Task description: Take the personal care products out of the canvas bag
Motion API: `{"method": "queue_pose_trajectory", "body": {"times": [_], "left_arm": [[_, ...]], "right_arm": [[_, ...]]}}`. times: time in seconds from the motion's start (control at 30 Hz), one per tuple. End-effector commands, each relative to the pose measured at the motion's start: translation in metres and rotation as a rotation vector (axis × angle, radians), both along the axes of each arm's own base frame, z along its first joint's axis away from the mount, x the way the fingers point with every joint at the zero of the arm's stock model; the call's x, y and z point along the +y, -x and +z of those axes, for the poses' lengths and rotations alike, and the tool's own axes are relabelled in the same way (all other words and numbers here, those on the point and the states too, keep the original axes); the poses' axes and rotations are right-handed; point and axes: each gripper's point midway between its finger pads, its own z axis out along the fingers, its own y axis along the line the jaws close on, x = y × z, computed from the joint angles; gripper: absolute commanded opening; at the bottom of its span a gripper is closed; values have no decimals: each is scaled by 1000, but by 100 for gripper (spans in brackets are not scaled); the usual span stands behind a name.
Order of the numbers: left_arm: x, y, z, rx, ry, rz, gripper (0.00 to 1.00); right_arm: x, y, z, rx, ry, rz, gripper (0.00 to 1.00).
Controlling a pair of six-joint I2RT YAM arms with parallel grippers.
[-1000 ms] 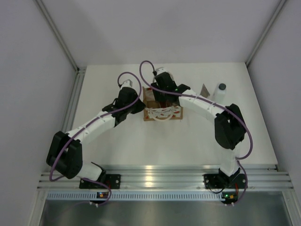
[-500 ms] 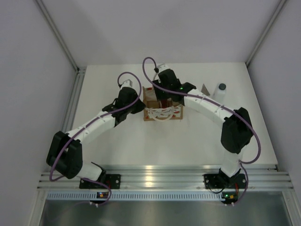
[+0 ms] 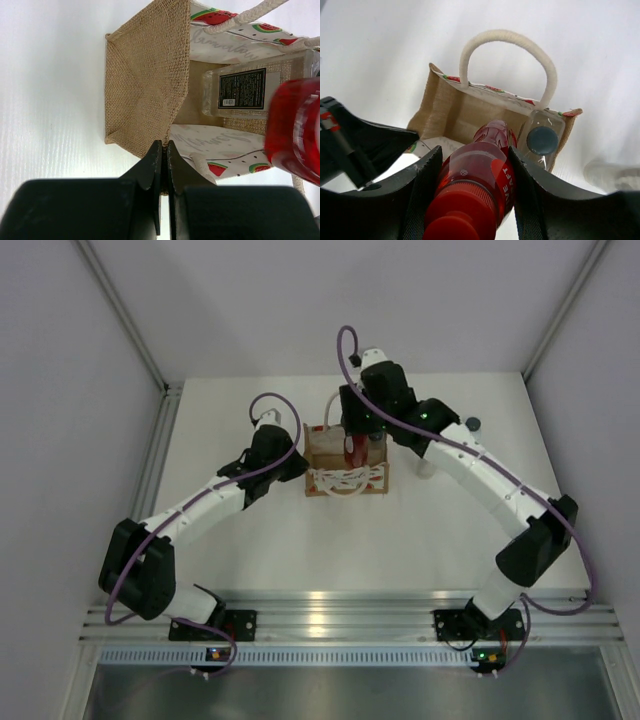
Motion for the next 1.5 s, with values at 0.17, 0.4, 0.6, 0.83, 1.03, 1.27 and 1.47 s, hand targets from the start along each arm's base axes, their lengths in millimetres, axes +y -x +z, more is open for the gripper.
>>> {"method": "queue_pose_trajectory", "body": {"times": [0.17, 0.4, 0.6, 0.83, 1.03, 1.27, 1.47], "left_arm": [[3, -6, 36, -86, 39, 32, 0], [3, -6, 41, -97, 43, 31, 0], [4, -6, 42, -100, 43, 29, 0], [2, -6, 43, -102, 47, 24, 0], [3, -6, 44, -104, 44, 22, 0], [1, -5, 44, -103, 48, 17, 0], [2, -6, 43, -103, 44, 18, 0]], "right_arm": [[-44, 34, 129, -179, -235, 3, 0], [-84, 50, 119, -161, -209, -30, 0], [-106, 50, 64, -98, -154, -57, 0], [-116, 37, 19, -121, -188, -49, 0], [-120, 25, -28, -130, -174, -51, 0], [-122, 20, -59, -165, -155, -39, 0], [-132, 19, -71, -184, -114, -72, 30]]}}
